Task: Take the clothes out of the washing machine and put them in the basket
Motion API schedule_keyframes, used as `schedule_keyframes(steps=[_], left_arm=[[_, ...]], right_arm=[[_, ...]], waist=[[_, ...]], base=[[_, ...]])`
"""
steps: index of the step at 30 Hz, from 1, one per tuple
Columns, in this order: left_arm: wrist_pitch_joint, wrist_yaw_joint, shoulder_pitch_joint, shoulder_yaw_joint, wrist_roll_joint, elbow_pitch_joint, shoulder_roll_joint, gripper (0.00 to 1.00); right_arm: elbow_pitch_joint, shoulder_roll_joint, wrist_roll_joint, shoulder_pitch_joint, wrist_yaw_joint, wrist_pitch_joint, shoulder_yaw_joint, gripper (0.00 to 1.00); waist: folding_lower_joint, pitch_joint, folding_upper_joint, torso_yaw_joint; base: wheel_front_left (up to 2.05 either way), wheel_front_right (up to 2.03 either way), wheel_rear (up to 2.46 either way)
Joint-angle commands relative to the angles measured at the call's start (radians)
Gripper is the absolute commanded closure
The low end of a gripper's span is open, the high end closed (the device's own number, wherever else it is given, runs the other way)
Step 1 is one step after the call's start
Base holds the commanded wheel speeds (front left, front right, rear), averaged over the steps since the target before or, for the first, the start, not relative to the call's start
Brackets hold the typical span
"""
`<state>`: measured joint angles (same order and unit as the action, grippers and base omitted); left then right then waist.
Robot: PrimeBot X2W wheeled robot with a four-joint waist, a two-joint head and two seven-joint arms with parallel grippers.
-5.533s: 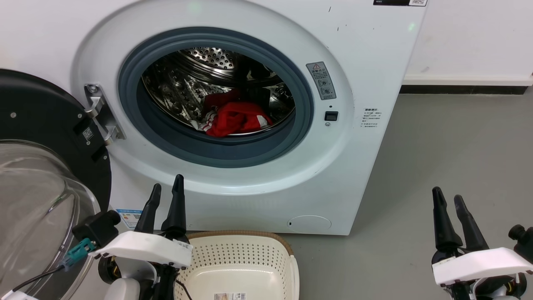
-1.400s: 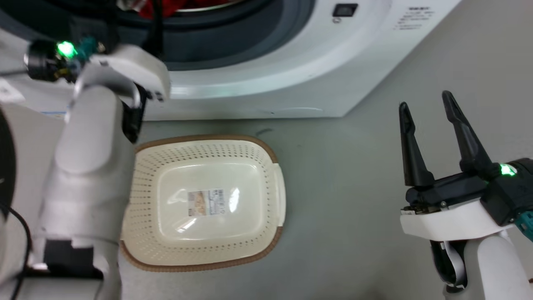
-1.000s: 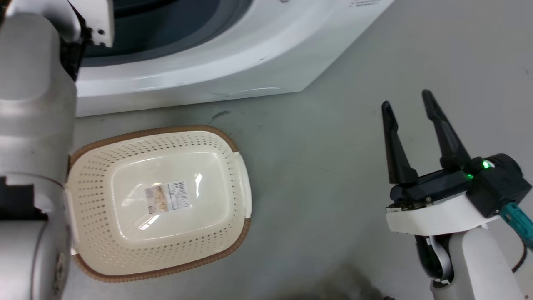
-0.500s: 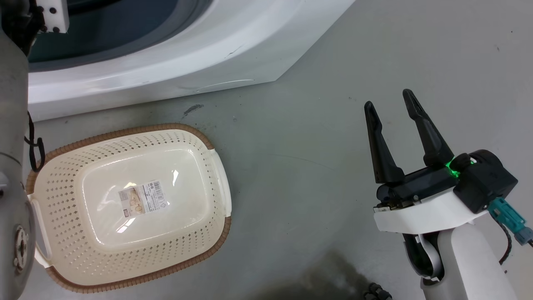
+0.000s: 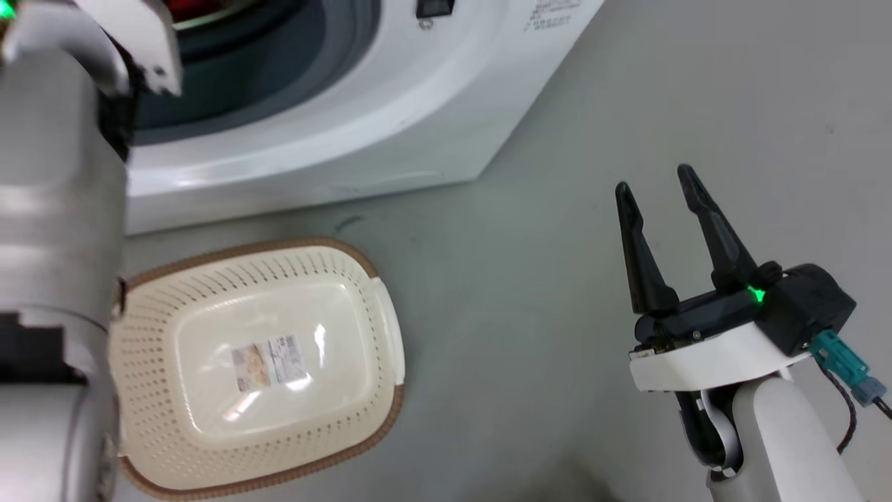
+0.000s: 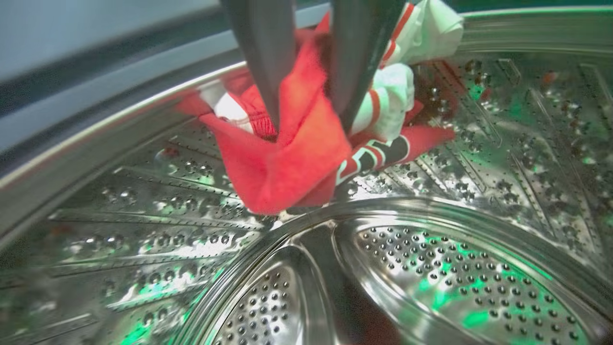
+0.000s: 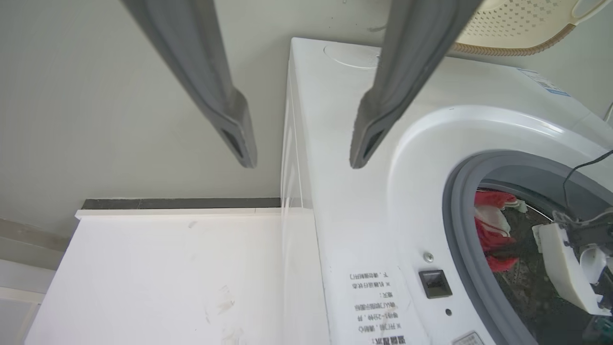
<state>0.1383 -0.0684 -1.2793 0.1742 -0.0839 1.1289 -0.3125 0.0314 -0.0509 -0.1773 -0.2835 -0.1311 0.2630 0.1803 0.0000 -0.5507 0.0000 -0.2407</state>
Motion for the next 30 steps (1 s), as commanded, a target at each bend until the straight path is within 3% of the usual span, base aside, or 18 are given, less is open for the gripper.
schedule_keyframes(steps=[1, 4, 8, 23, 30], left_arm=[[0.025, 0.005, 0.026, 0.001, 0.001, -0.005, 0.004, 1.0], [0.102, 0.012, 0.081, -0.008, -0.02, -0.025, 0.035, 1.0], [0.126, 0.012, 0.182, -0.01, -0.033, -0.083, 0.058, 1.0], [0.127, -0.008, 0.636, -0.073, -0.09, -0.633, 0.115, 1.0], [0.127, 0.019, 0.863, -0.074, -0.1, -0.957, 0.157, 1.0]], right_arm=[[0.002, 0.001, 0.008, 0.013, 0.001, 0.002, -0.003, 0.0], [0.019, 0.001, 0.014, 0.032, 0.001, 0.002, -0.007, 0.0], [0.04, 0.001, 0.019, 0.065, 0.001, 0.002, -0.013, 0.0], [0.057, 0.001, 0.019, 0.2, 0.001, -0.037, -0.062, 0.0], [0.034, 0.001, 0.022, 0.25, 0.001, -0.063, -0.082, 0.0]], waist=[[0.0, 0.051, 0.0, 0.025], [0.0, 0.11, 0.0, 0.044], [0.0, 0.195, 0.0, 0.063], [0.0, 0.43, 0.0, 0.119], [0.0, 0.473, 0.0, 0.158]], base=[[0.0, 0.0, 0.0], [0.0, 0.0, 0.0], [0.0, 0.0, 0.0], [0.0, 0.0, 0.0], [0.0, 0.0, 0.0]])
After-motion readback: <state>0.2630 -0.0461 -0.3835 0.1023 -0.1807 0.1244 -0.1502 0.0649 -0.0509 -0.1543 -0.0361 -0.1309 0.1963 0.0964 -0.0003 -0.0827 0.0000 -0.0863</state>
